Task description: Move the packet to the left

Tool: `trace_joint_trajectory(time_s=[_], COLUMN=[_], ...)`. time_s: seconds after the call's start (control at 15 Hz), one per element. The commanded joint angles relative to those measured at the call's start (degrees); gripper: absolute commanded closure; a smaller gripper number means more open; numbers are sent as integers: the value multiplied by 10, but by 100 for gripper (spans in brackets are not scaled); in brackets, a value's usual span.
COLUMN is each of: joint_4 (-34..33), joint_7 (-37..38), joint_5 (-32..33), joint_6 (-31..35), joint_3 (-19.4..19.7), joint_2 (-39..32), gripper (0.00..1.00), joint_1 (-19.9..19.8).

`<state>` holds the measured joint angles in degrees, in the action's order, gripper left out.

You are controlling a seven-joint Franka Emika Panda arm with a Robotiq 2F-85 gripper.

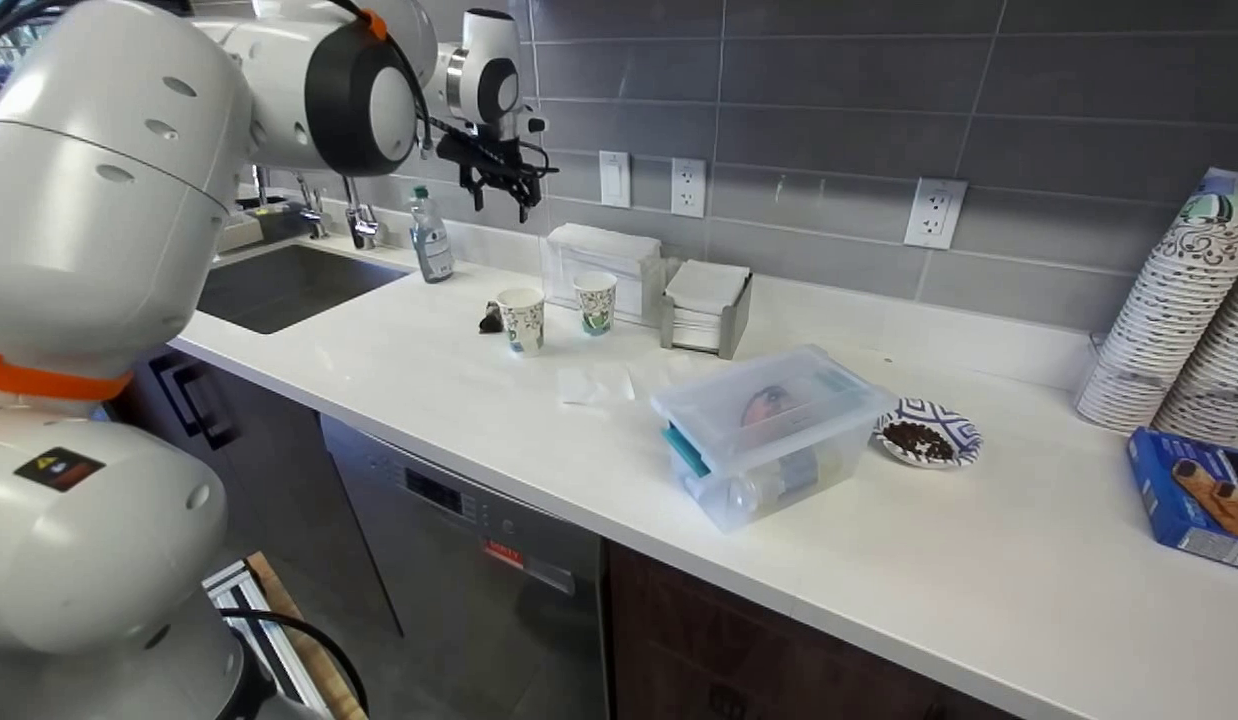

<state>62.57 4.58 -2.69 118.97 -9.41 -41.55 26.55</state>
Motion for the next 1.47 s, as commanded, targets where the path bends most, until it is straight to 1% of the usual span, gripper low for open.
trace_joint_trajectory(time_s=[0.0, 0.07, 0.27, 0.4, 0.47, 0.53, 0.6, 0.67, 0.73, 0.87, 0.93, 1.07, 1.13, 1.2, 1.27, 1.4], joint_4=[137, 162, 244, 302, 330, 358, 382, 408, 433, 465, 480, 489, 491, 490, 484, 482], joint_7=[50, 58, 78, 82, 80, 71, 70, 59, 47, 56, 57, 55, 40, 12, -14, -46], joint_5=[22, 31, 114, 166, 183, 179, 180, 170, 165, 166, 146, 117, 95, 57, 4, -68], joint_6=[22, 57, 155, 187, 195, 205, 206, 205, 193, 148, 128, 66, 49, 26, 11, 19], joint_3=[21, 26, 55, 70, 73, 68, 44, 36, 30, 25, 17, 9, 7, 8, 14, 37], joint_2=[102, 113, 149, 179, 197, 217, 240, 266, 295, 349, 378, 432, 457, 481, 503, 545], gripper=[0, 0, 0, 0, 0, 0, 0, 0, 0, 0, 0, 0, 0, 0, 0, 0], joint_1=[12, 18, 43, 50, 49, 40, 15, 2, -10, -28, -41, -67, -81, -94, -107, -131])
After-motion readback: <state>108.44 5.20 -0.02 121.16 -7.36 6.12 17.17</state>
